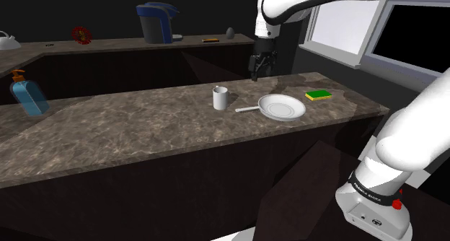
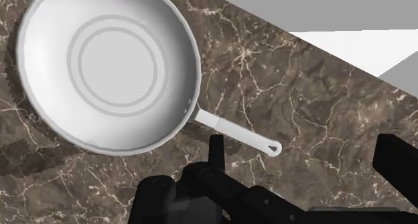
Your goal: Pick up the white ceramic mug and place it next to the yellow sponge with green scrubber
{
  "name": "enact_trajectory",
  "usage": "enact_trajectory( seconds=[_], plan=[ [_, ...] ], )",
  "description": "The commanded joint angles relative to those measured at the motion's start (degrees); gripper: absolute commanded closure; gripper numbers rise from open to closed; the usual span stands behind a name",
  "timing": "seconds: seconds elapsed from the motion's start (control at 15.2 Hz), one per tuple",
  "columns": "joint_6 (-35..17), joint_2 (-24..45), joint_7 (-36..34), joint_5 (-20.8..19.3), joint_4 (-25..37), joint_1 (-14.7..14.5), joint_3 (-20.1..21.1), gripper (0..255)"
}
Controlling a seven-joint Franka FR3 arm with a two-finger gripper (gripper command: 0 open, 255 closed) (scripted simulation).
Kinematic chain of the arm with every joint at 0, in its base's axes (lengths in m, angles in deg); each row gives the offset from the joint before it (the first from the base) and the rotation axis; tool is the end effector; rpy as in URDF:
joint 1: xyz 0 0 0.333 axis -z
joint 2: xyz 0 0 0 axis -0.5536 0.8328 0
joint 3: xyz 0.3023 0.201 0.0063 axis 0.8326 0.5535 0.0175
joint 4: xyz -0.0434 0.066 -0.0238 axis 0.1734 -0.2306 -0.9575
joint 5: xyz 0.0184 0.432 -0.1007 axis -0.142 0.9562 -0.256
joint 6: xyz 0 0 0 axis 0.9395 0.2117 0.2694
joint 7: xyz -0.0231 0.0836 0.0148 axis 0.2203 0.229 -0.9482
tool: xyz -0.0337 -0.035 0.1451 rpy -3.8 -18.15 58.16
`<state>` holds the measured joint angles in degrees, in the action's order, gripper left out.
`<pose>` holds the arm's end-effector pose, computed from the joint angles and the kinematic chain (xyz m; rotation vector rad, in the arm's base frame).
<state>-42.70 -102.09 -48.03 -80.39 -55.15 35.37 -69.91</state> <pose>0.5239 0.0187 0.4939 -3.1328 0.0111 0.0245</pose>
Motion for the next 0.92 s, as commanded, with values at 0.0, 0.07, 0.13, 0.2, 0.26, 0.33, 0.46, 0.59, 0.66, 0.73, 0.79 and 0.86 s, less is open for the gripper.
enact_trajectory(
  seconds=[0.0, 0.07, 0.13, 0.2, 0.26, 0.33, 0.46, 0.59, 0.66, 0.73, 0.79, 0.86],
  plan=[
    [-1.39, 4.42, 0.11, -0.31, 2.99, 0.13, -0.03, 0],
    [-1.94, 6.65, 0.1, -0.46, 4.63, 0.17, 0.0, 0],
    [-2.43, 8.89, 0.09, -0.62, 6.36, 0.19, 0.01, 0],
    [-2.84, 11.14, 0.07, -0.78, 8.16, 0.21, 0.02, 0],
    [-3.18, 13.4, 0.05, -0.94, 10.04, 0.22, 0.03, 0],
    [-3.45, 15.67, 0.03, -1.11, 12.01, 0.22, 0.03, 0],
    [-3.75, 20.25, 0.0, -1.44, 16.21, 0.19, 0.02, 0],
    [-3.74, 24.9, -0.03, -1.77, 20.81, 0.13, -0.01, 0],
    [-3.62, 27.27, -0.04, -1.93, 23.27, 0.09, -0.04, 0],
    [-3.4, 29.67, -0.04, -2.08, 25.85, 0.03, -0.08, 0],
    [-3.1, 32.12, -0.04, -2.23, 28.56, -0.03, -0.11, 0],
    [-2.7, 34.61, -0.03, -2.38, 31.42, -0.1, -0.15, 0]
  ],
)
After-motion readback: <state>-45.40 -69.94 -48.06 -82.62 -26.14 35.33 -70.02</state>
